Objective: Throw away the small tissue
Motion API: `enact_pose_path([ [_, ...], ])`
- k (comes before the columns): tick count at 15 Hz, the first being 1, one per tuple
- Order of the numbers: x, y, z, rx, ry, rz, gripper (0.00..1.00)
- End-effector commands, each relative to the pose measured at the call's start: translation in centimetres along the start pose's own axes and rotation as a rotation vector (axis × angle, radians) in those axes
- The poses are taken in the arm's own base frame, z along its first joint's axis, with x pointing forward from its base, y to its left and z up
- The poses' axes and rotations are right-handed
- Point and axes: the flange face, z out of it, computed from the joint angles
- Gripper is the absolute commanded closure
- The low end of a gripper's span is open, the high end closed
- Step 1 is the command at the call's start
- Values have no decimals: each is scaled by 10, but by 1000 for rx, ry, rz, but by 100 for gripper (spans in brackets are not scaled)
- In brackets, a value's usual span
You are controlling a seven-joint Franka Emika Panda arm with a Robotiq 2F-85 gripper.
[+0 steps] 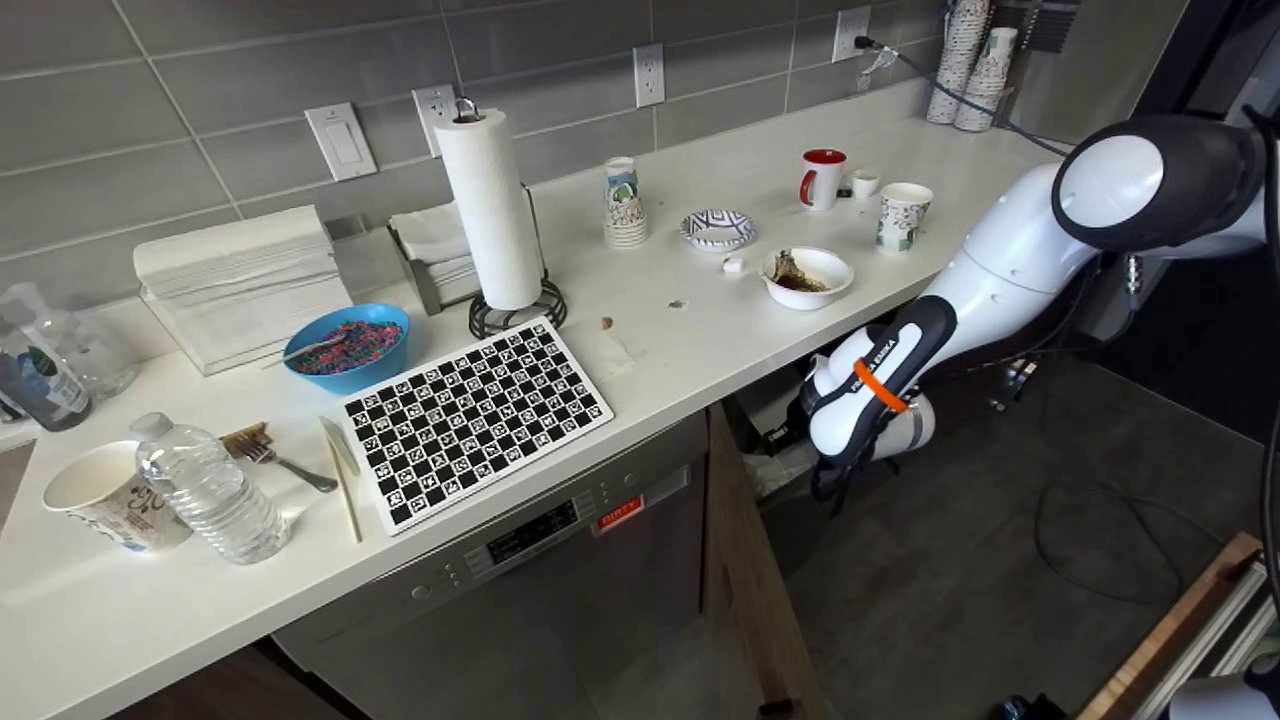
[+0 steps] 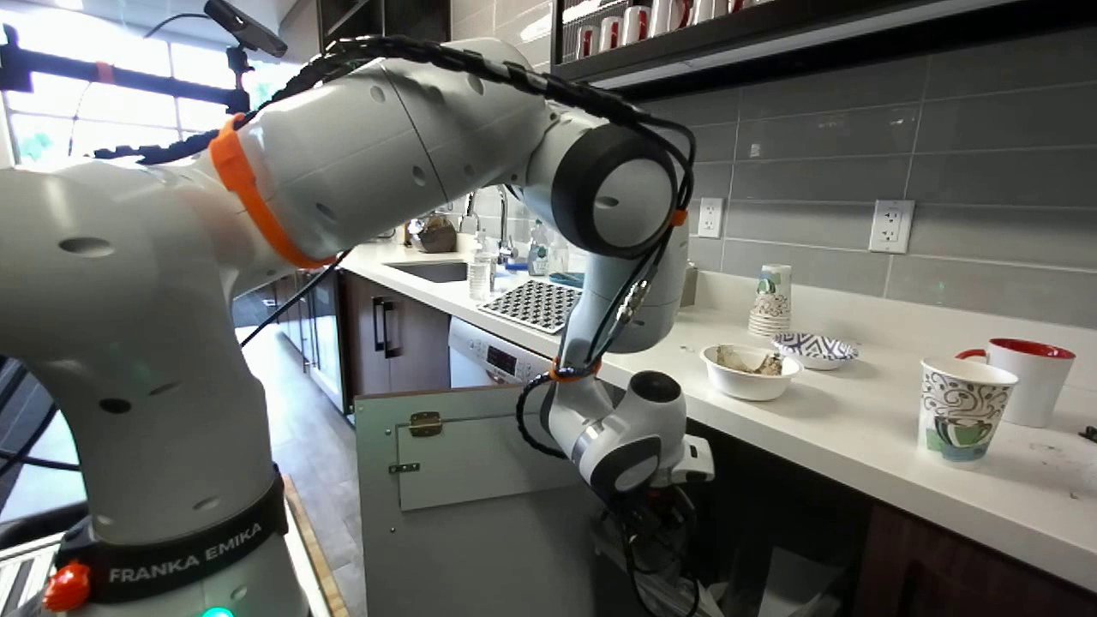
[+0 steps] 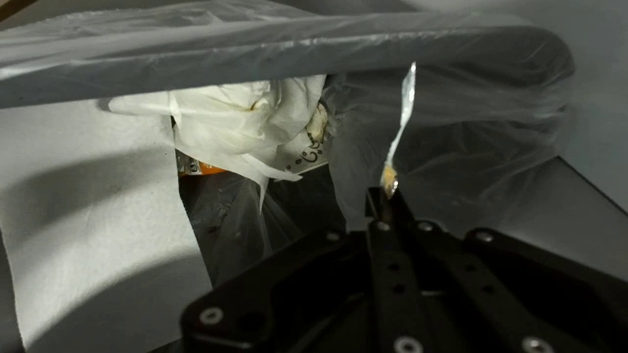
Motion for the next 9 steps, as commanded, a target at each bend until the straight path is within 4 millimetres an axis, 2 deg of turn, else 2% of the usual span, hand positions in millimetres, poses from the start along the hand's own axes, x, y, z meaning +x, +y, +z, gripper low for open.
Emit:
enact_pose_path([
  [1, 8, 7, 19, 15, 54, 49, 100],
  [9, 23, 13, 37, 21, 116, 119, 100],
])
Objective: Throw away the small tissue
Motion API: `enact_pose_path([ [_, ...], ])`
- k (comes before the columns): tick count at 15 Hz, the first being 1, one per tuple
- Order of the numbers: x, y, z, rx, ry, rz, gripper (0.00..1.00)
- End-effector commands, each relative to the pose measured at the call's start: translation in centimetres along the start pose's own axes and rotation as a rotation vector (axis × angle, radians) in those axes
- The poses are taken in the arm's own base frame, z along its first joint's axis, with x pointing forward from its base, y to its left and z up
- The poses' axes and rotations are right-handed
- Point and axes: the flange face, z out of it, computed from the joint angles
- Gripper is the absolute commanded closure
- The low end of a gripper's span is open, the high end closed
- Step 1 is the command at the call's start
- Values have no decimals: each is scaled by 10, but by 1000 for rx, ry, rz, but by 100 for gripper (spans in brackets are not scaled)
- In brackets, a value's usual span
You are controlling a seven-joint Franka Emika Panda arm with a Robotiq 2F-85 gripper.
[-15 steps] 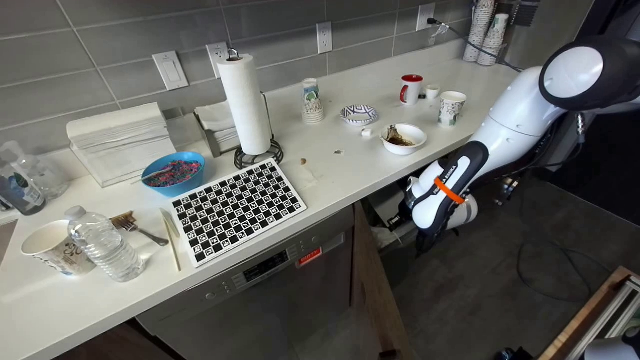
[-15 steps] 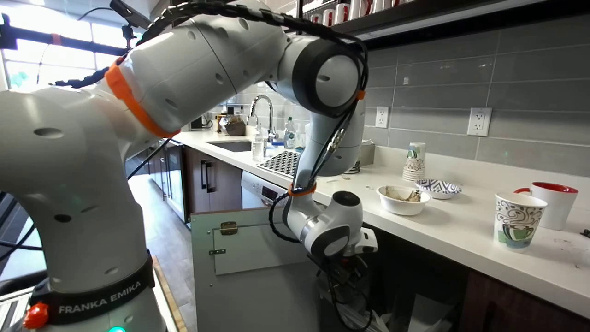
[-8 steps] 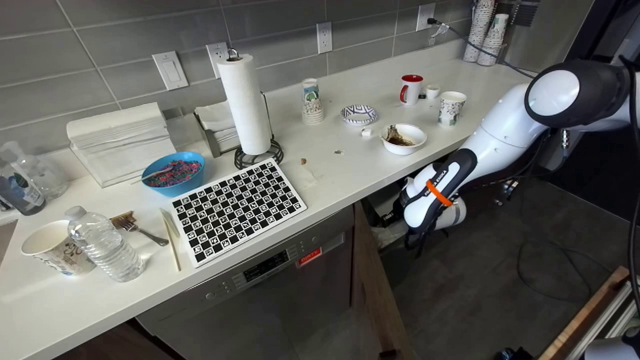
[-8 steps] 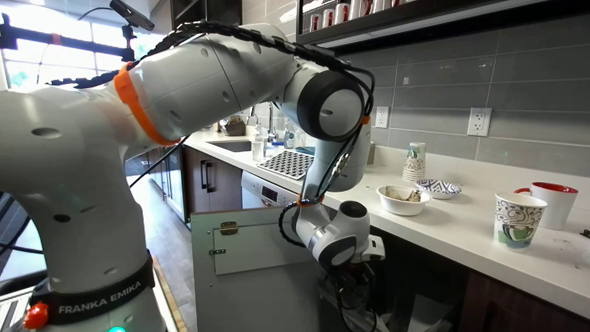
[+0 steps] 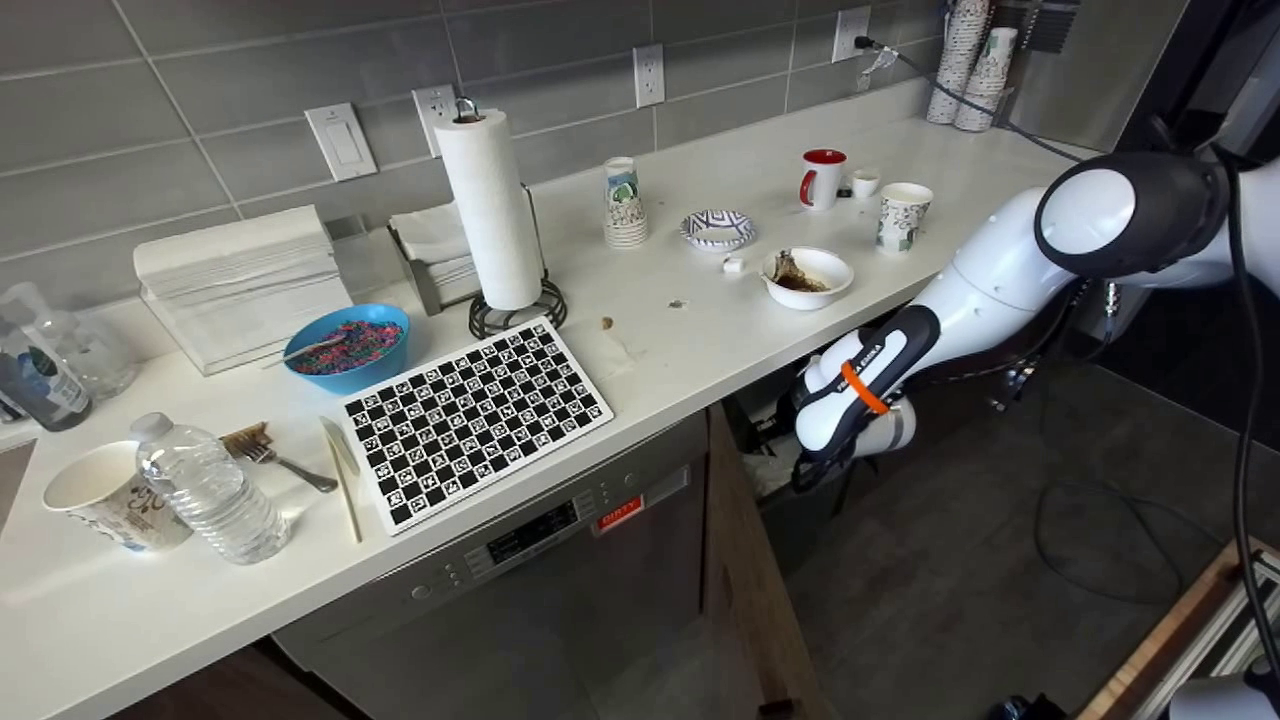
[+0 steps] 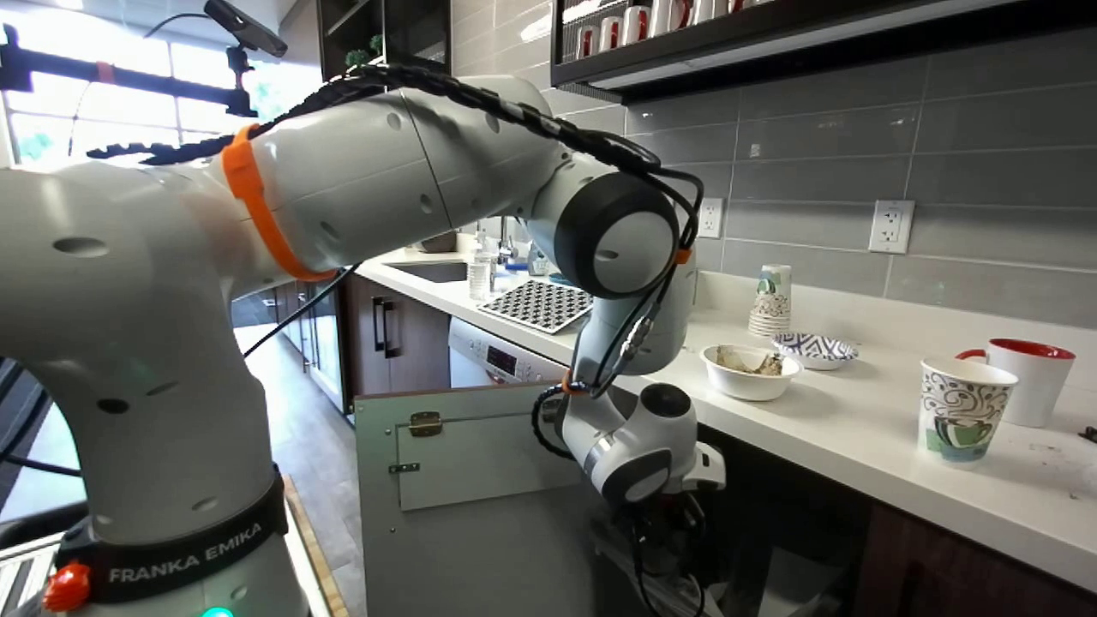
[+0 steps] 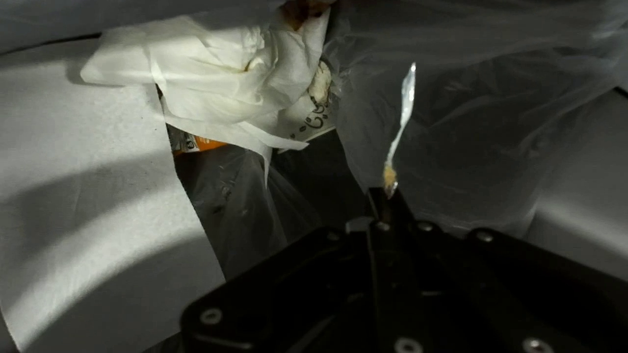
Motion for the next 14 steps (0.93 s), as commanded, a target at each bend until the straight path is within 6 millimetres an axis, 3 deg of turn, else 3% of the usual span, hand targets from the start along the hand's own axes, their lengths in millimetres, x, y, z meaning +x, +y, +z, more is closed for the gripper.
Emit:
enact_pose_path([
  [1, 2, 4, 15, 7, 52, 45, 94],
  [2, 2, 6, 17, 4, 56, 58, 72],
  [4, 3, 7, 20, 2, 61, 69, 69],
  [10, 6, 3, 6, -6, 47, 82, 24],
  [13, -7, -6, -13, 5, -15, -15, 2],
  [14, -13, -11, -19, 18, -33, -37, 1],
])
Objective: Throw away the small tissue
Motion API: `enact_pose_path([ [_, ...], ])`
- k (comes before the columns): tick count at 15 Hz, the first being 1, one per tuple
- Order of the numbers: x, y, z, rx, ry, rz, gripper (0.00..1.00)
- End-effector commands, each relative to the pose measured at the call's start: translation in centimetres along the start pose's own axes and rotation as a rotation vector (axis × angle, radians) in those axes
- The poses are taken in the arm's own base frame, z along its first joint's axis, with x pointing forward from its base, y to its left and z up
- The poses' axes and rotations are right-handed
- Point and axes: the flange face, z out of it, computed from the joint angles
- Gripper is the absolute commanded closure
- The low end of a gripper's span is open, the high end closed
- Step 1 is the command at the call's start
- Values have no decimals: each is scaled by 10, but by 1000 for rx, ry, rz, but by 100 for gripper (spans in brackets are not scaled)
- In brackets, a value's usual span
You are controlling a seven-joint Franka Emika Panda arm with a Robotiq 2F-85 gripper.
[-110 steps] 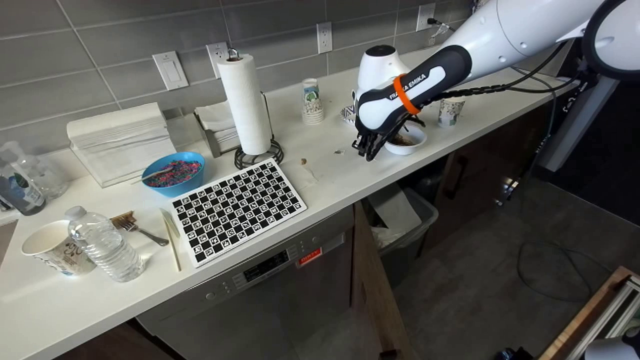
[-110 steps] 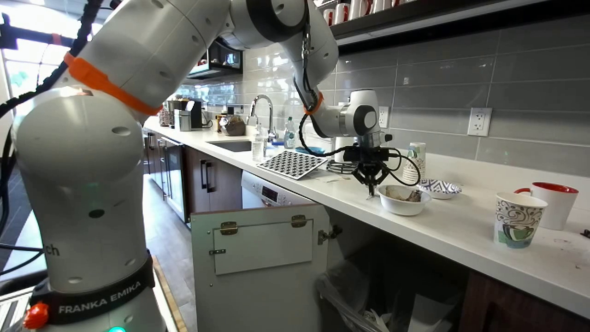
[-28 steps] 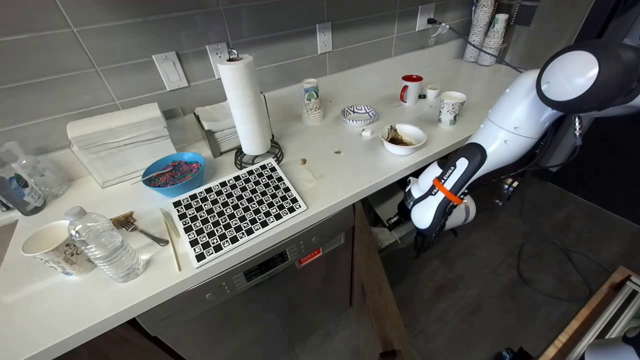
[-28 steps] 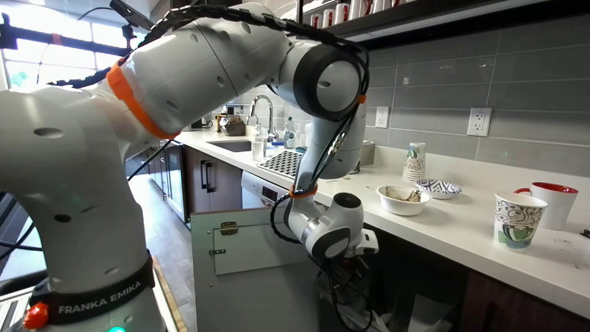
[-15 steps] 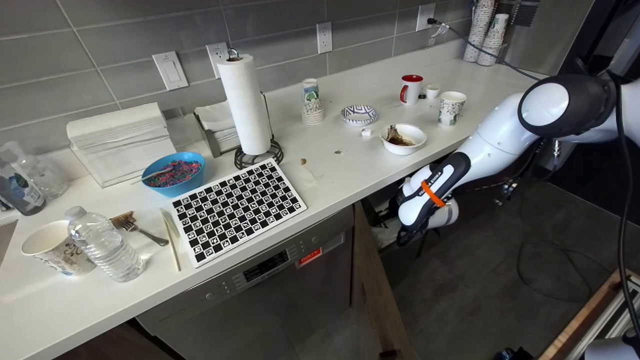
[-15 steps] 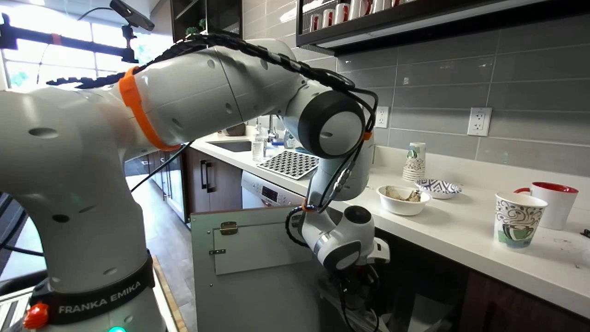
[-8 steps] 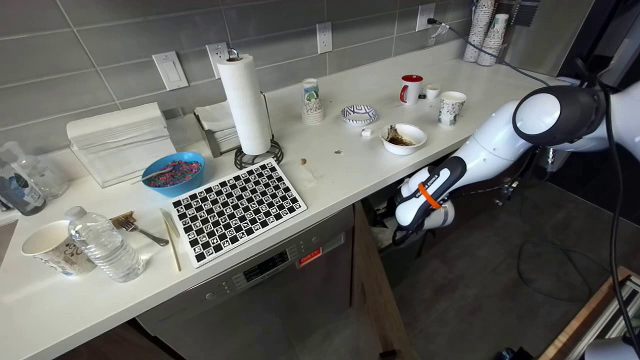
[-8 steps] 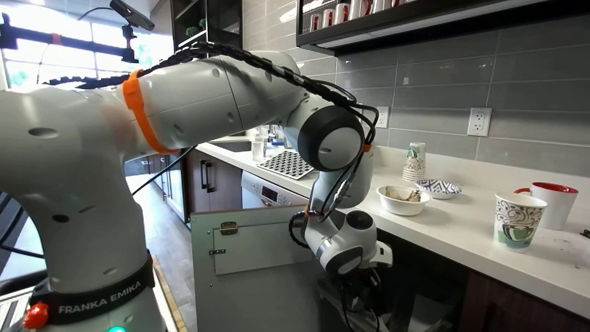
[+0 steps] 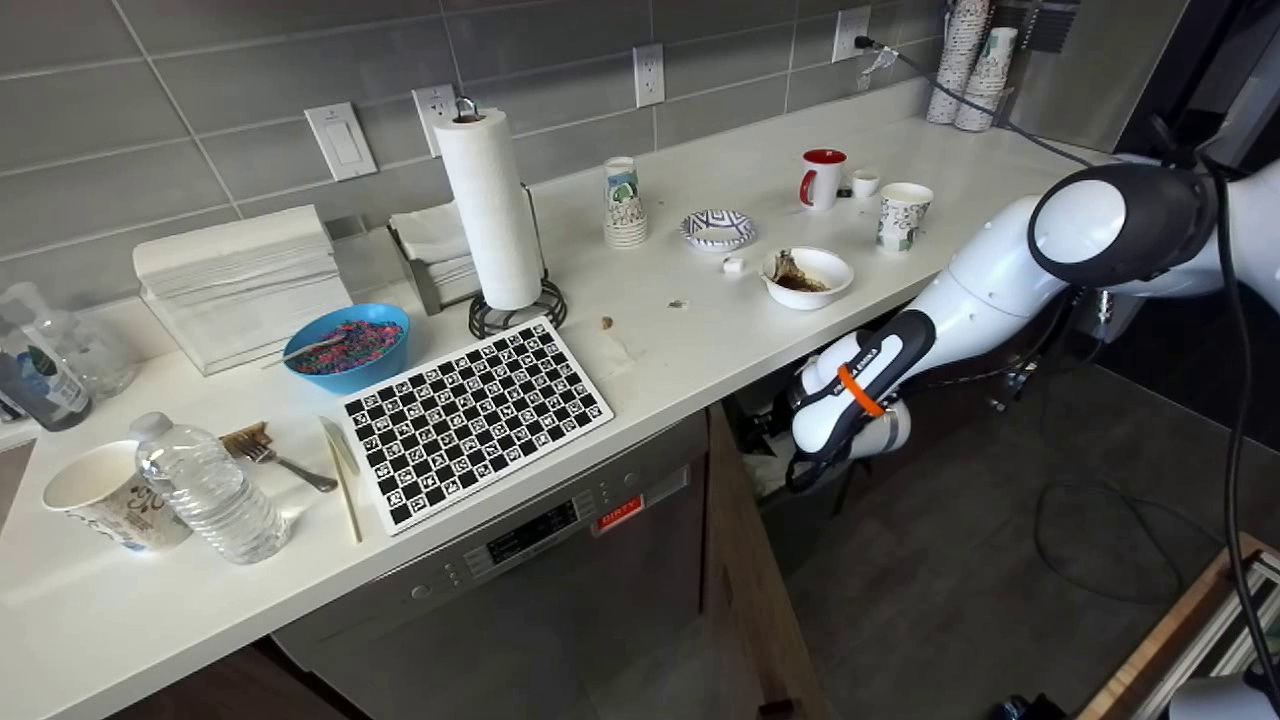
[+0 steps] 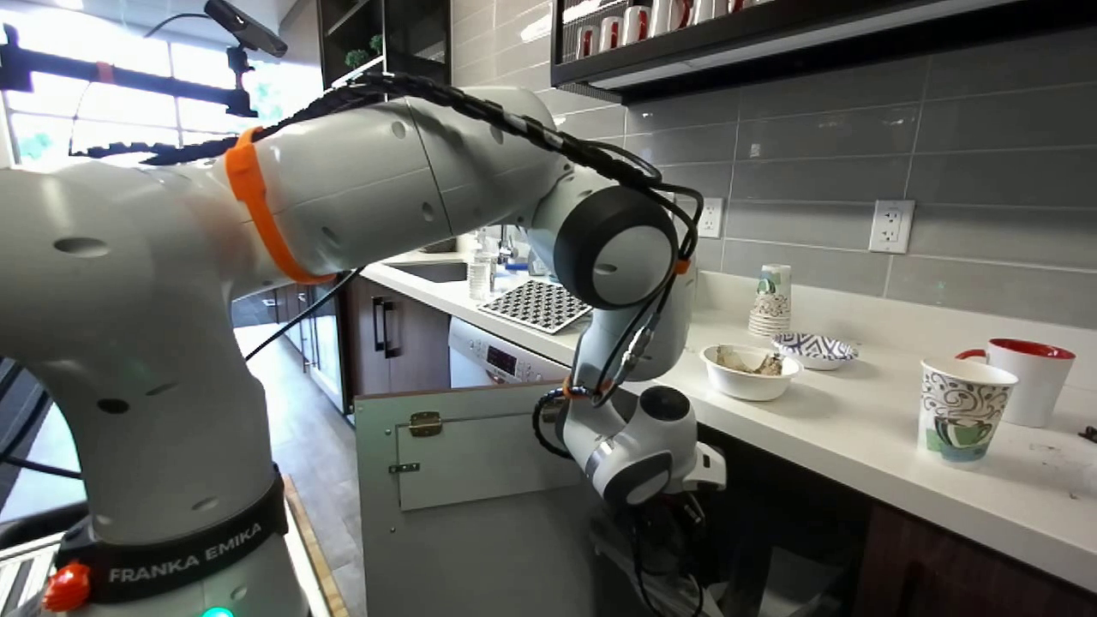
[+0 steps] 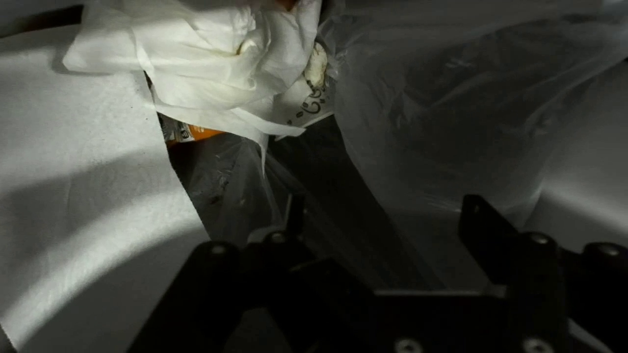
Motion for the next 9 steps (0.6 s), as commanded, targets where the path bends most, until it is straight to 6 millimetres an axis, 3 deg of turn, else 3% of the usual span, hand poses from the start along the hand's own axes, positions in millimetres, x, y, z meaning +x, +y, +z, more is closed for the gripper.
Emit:
enact_pose_path([
  [1, -26, -12, -34, 13, -104, -83, 0],
  [5, -62, -20, -75, -34, -217, -134, 0],
  [9, -83, -38, -122, -53, -266, -160, 0],
])
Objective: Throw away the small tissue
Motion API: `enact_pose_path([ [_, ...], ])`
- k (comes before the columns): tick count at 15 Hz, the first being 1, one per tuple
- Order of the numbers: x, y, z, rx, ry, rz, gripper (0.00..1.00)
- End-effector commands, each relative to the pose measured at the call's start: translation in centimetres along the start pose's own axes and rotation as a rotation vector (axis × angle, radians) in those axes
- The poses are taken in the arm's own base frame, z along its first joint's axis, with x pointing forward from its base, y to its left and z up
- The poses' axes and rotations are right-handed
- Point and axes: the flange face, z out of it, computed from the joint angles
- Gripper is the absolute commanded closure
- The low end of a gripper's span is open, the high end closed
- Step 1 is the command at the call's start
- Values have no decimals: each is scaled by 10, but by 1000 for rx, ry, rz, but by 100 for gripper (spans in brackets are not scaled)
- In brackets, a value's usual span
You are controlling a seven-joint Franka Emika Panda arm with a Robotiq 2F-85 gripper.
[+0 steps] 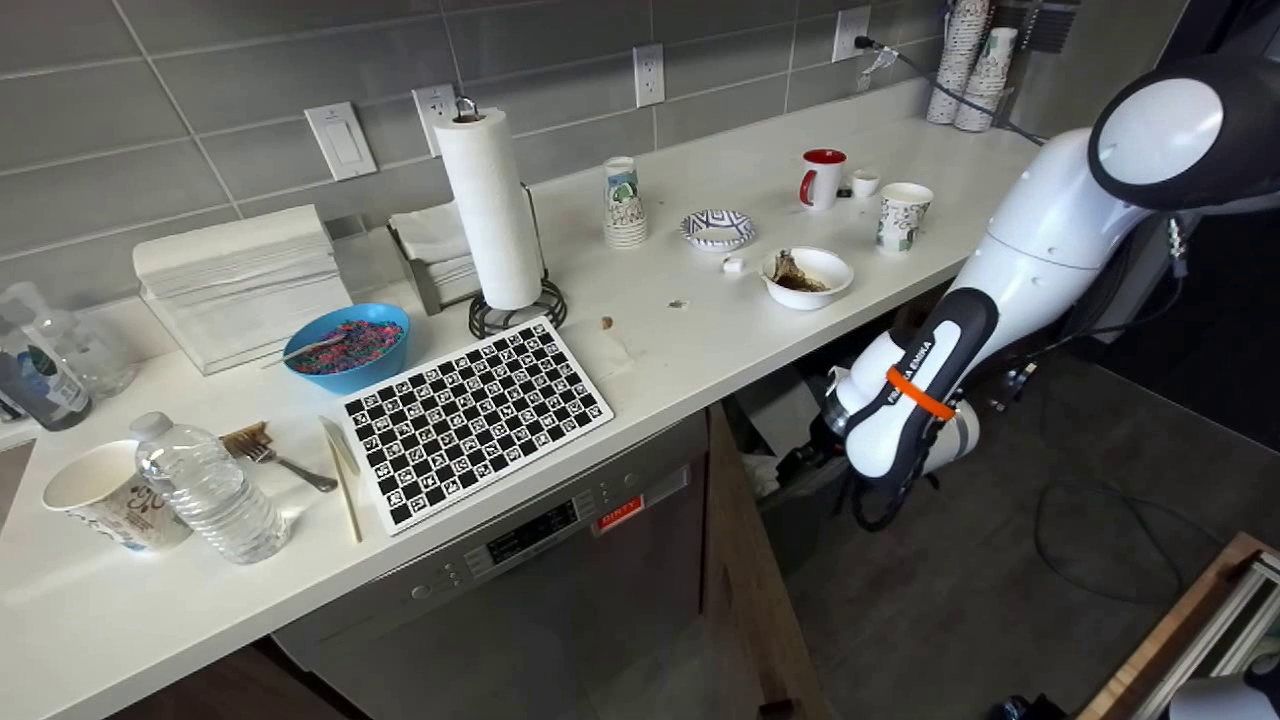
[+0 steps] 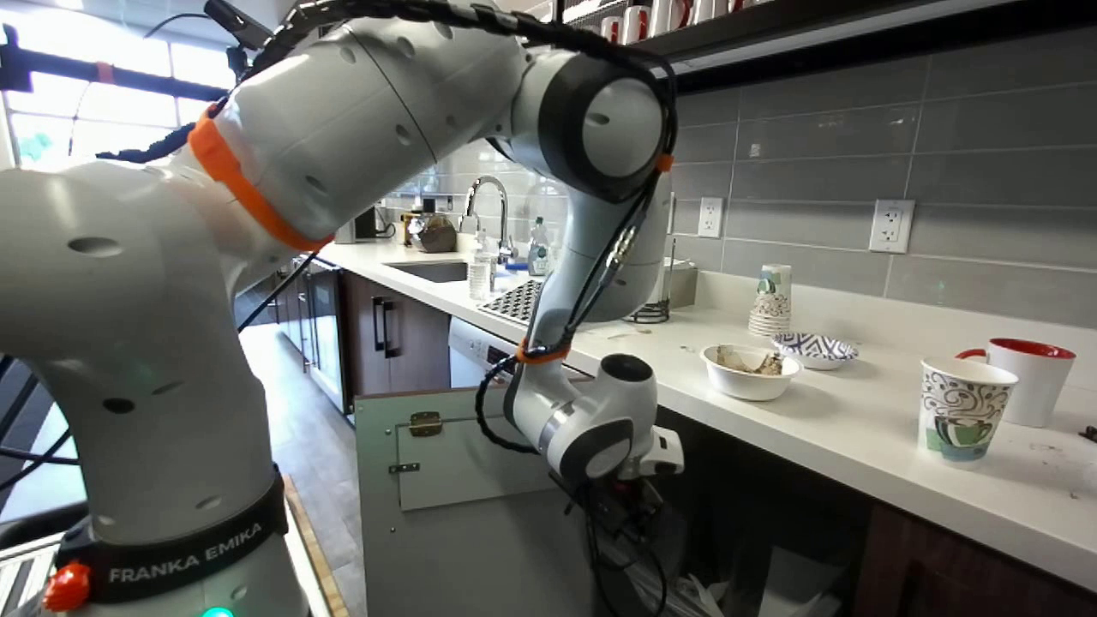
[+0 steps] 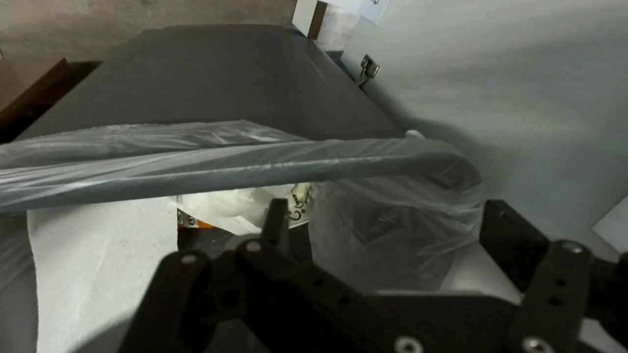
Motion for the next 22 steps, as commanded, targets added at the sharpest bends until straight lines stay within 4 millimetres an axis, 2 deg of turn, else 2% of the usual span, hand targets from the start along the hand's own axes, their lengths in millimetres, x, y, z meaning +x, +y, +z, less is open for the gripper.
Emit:
enact_pose_path([
  [1, -22, -20, -52, -43, -73, -1, 0],
  [6, -30, -42, -107, -113, -172, 68, 0],
  [11, -24, -63, -159, -199, -328, 109, 0],
  [17, -8, -82, -205, -275, -397, 116, 0],
  [22, -1, -89, -239, -327, -356, 111, 0],
])
